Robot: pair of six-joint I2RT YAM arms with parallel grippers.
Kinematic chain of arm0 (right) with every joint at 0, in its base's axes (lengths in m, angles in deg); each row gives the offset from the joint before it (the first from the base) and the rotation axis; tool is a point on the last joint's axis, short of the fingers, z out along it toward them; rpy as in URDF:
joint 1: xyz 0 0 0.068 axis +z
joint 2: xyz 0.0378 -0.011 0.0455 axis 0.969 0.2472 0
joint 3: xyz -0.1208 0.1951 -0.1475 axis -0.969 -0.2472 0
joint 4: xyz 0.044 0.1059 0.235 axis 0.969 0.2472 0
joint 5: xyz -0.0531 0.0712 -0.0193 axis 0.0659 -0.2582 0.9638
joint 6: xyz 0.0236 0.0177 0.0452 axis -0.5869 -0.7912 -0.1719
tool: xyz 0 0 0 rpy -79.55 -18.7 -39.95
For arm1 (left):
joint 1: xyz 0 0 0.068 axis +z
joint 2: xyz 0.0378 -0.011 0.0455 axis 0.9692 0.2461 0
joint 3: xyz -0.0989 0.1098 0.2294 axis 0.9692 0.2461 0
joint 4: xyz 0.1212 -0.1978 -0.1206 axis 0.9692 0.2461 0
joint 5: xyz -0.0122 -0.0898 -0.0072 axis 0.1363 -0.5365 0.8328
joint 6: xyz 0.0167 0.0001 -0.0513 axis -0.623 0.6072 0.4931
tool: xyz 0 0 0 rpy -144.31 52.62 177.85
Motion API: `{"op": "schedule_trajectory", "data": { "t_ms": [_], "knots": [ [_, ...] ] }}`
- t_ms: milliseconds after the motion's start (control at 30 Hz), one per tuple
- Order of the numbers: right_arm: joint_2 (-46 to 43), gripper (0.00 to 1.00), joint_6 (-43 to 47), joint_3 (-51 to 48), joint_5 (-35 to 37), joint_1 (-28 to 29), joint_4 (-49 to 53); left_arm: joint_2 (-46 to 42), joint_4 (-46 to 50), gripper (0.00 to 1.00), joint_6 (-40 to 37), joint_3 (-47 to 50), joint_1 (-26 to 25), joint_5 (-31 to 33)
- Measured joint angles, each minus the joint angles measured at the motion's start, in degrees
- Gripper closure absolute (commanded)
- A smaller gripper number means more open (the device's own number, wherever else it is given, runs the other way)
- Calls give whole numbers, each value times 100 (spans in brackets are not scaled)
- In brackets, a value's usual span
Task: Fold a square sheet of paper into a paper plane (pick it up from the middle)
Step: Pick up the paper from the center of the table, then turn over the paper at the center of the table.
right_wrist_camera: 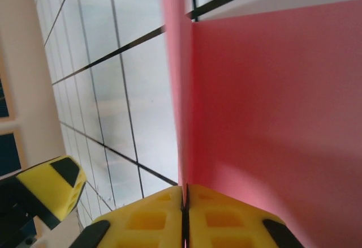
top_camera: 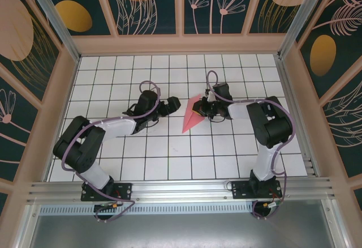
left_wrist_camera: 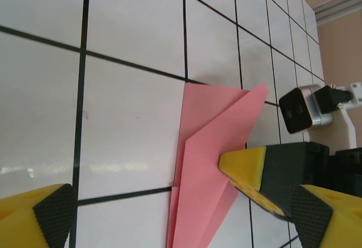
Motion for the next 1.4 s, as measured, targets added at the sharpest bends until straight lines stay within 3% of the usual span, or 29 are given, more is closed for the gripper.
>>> {"op": "schedule_trajectory", "data": {
  "t_ms": [567,733,900,1233,1400],
  "knots": [
    [-1209,92,-664,-210,-1419,4,-1314,-535,-2308,1,754,1134,258,-2009],
    [-1255,91,-1058,-199,-1652,4,-1537,-533,-3104,8,1095,1145,258,-2354],
    [-1266,91,-1362,-138,-1773,15,-1714,-367,-3318,2,1298,1049,258,-2498],
    [-1266,91,-1526,-70,-1794,81,-1799,-627,-2494,2,1115,1032,258,-2192],
    [-1266,90,-1604,-46,-1799,96,-1840,-487,-3300,19,1606,1040,258,-2549]
  ]
}}
